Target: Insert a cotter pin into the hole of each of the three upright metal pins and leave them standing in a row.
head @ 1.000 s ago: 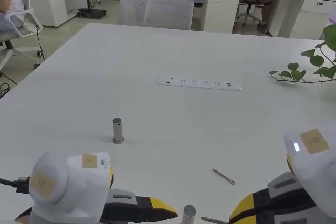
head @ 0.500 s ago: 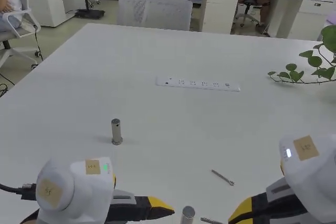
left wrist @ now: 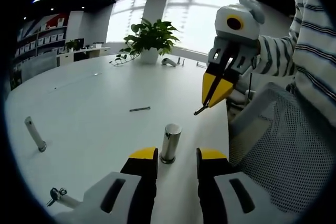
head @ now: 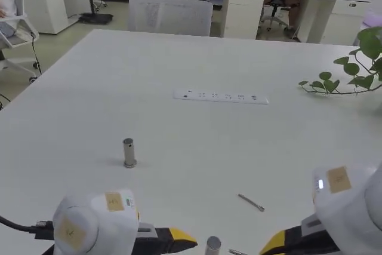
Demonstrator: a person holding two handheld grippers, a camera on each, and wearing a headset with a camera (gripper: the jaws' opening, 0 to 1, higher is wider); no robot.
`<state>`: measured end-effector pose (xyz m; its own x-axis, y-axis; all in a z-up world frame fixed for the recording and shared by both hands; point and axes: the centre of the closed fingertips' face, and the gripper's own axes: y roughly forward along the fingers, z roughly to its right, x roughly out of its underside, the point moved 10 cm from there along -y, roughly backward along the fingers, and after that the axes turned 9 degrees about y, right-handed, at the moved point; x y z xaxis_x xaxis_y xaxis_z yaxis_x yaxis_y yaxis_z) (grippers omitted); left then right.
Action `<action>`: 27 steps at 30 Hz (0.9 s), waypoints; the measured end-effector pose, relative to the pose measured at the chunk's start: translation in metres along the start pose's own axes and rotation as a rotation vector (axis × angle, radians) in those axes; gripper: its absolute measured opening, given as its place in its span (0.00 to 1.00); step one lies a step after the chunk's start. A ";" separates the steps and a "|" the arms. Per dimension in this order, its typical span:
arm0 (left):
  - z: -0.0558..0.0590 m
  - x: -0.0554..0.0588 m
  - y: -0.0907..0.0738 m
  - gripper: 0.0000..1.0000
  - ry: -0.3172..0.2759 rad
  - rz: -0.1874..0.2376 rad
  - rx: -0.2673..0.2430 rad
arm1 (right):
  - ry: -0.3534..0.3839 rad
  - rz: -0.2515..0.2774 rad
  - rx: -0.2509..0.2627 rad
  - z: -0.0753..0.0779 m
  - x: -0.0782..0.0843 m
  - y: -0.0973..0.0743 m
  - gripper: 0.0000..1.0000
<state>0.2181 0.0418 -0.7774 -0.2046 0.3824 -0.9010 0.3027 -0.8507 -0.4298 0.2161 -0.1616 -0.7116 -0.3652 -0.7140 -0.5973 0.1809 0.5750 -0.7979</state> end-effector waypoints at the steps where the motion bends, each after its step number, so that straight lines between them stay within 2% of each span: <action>1: 0.000 0.001 0.001 0.28 0.002 -0.003 -0.001 | 0.003 0.000 0.002 0.000 0.000 0.000 0.03; 7: -0.003 0.005 0.004 0.28 0.008 -0.006 -0.023 | 0.033 0.000 0.022 0.000 0.005 0.003 0.03; 16: -0.003 0.004 0.011 0.27 0.030 -0.010 -0.031 | 0.058 -0.003 0.053 0.000 0.007 0.008 0.03; 27: -0.004 0.003 0.016 0.24 0.044 -0.002 -0.038 | 0.100 -0.002 0.067 0.000 0.010 0.016 0.03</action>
<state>0.2264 0.0312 -0.7870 -0.1641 0.4005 -0.9015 0.3374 -0.8360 -0.4328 0.2151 -0.1598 -0.7301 -0.4540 -0.6698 -0.5876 0.2397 0.5433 -0.8046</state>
